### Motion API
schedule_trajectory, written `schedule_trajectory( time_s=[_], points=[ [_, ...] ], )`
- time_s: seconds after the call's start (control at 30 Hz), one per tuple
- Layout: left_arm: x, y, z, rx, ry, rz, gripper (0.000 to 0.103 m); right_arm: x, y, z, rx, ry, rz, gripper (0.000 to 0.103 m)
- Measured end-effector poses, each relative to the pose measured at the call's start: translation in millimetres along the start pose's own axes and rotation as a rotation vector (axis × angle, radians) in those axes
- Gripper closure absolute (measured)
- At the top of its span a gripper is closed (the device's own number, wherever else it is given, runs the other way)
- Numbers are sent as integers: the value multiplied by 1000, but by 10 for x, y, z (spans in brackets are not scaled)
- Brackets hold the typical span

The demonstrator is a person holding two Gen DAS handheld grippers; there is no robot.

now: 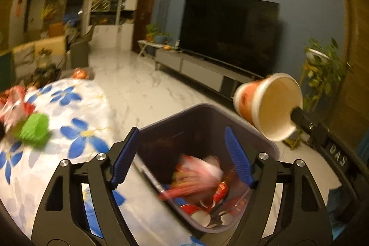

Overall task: Collect trash
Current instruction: 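Open both tools over the grey bin to drop the bag and cup, then move both open tools back toward the black bag and green net on the table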

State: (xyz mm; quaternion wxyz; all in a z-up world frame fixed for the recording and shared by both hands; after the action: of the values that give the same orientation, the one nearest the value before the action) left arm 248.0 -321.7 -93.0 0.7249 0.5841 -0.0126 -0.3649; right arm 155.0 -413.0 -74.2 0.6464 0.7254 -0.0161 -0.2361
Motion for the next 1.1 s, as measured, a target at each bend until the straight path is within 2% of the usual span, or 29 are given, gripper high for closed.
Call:
schedule_trajectory(
  time_s=[0.1, 0.13, 0.17, 0.23, 0.4, 0.47, 0.77, 0.97, 1.1],
  points=[
    [-70, 74, -203, -53, 31, 23, 20, 70, -65, -79, -15, 18, -32, 99],
    [-99, 92, -258, -67, 40, 30, 19, 87, -90, -104, -21, 19, -42, 96],
    [-136, 109, -321, -83, 49, 37, 18, 99, -115, -136, -26, 25, -49, 78],
    [-197, 124, -390, -99, 55, 47, 17, 86, -116, -158, -21, 37, -40, 53],
    [-363, 145, -536, -98, 96, 80, 16, 16, -63, -114, -26, 23, -18, 52],
    [-417, 164, -581, -104, 103, 88, 16, -34, -39, -100, -19, 24, -7, 46],
    [-763, 160, -757, -102, 154, 132, 13, -144, -16, -176, -26, 31, 2, 29],
    [-983, 149, -1022, -110, 218, 145, 11, -205, -41, -354, -36, 49, 8, 20],
    [-1139, 143, -1255, -124, 265, 156, 10, -221, -57, -499, -39, 66, 8, 19]
  ],
)
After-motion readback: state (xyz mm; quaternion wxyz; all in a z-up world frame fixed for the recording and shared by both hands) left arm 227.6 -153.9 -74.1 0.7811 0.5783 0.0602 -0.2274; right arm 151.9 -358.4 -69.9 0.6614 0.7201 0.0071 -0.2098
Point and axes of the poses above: each gripper's, at about its wrist camera, not at the fingertips, and x roughly the way its jaws point, z to its right, y to its top, the point moved 9 cm from there along x, roughly the way its jaws point, and after that the axes turned 10 degrees about -x, right-handed, at the moved point
